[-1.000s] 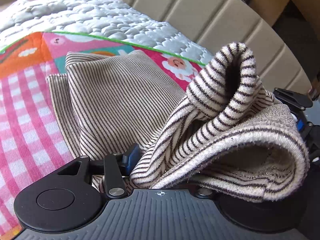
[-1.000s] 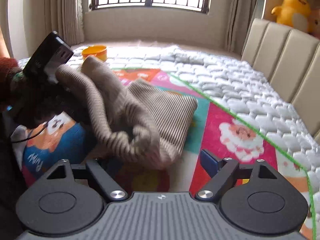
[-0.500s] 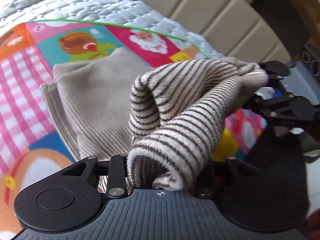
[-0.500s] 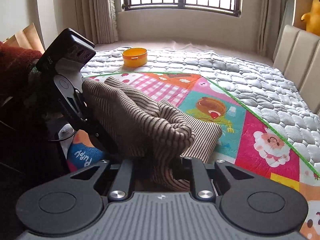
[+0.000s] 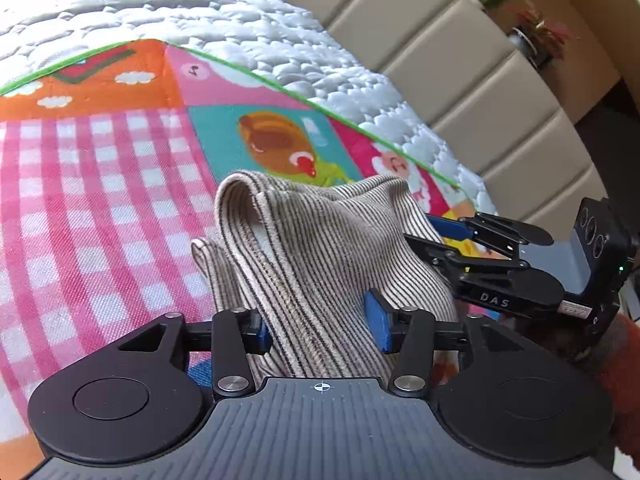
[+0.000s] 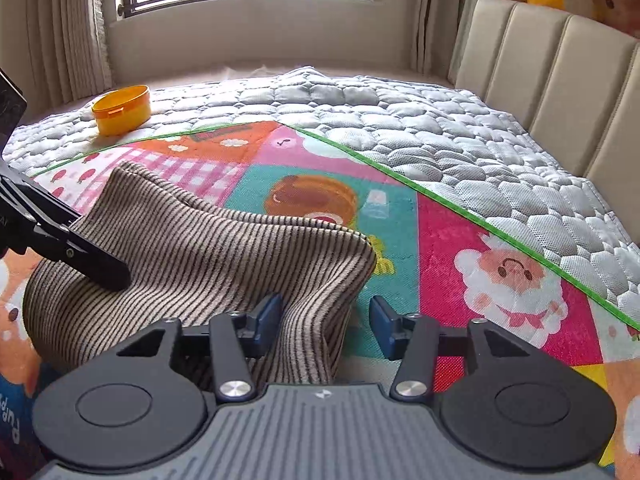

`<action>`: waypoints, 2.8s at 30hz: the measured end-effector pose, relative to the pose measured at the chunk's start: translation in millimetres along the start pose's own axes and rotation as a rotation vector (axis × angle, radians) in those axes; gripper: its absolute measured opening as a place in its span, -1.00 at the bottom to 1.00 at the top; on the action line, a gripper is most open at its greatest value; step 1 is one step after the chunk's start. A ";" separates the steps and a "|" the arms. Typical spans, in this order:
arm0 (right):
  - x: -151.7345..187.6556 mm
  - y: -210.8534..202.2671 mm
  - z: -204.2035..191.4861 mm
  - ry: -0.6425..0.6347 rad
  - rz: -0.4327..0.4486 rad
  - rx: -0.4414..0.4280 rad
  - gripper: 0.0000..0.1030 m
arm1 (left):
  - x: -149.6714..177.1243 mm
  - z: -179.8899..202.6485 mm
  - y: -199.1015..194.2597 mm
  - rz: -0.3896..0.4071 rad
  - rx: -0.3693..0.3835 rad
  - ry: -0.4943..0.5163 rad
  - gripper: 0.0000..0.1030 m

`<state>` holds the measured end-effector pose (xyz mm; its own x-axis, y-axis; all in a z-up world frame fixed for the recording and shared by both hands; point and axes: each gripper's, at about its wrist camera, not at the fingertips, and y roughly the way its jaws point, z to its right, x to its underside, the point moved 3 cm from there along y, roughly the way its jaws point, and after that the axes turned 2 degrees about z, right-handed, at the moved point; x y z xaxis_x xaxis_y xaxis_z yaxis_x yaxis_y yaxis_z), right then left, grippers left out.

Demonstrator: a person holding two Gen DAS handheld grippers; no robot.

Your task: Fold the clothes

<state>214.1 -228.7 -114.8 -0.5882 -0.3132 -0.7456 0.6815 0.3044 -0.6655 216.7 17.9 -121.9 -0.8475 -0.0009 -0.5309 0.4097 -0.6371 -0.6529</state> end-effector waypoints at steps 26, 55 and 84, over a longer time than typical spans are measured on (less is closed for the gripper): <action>15.7 -8.7 -33.6 0.344 -0.182 -0.027 1.00 | 5.2 -6.0 3.0 -0.011 -0.095 0.013 0.49; 9.8 -25.1 -27.8 0.463 -0.162 0.090 1.00 | 10.7 -5.2 4.3 0.037 -0.190 0.092 0.90; 46.7 -38.1 -39.8 0.796 -0.210 -0.079 0.86 | 14.0 2.9 -2.9 0.060 -0.268 0.157 0.98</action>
<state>143.4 -219.2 -125.6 -0.8526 0.3508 -0.3874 0.5081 0.3825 -0.7717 202.6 17.5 -125.8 -0.7651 0.1003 -0.6360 0.5492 -0.4138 -0.7260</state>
